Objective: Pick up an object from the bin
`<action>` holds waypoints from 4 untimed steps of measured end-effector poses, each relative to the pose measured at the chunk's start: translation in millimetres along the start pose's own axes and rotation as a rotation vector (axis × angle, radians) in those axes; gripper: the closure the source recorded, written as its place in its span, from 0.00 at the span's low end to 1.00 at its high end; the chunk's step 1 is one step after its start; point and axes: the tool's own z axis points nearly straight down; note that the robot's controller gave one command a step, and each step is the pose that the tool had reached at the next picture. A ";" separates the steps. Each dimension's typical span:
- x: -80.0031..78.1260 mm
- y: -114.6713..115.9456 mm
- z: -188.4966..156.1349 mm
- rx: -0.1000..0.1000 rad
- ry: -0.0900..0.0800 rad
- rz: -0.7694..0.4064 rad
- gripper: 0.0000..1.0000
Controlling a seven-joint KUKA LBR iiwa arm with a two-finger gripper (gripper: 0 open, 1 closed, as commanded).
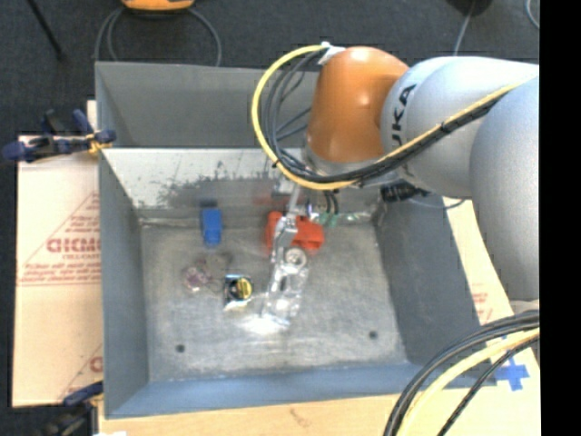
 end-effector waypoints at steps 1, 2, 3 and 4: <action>5.3 -3.7 10.6 0.009 0.016 0.002 0.00; -7.6 -29.3 48.6 0.007 0.003 0.045 0.00; -29.5 -51.8 83.0 0.003 0.025 0.006 0.00; -31.9 -51.4 80.8 0.004 0.006 0.002 1.00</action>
Offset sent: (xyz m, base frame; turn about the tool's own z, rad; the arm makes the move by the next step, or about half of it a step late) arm -0.0023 0.0341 -0.0521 0.0126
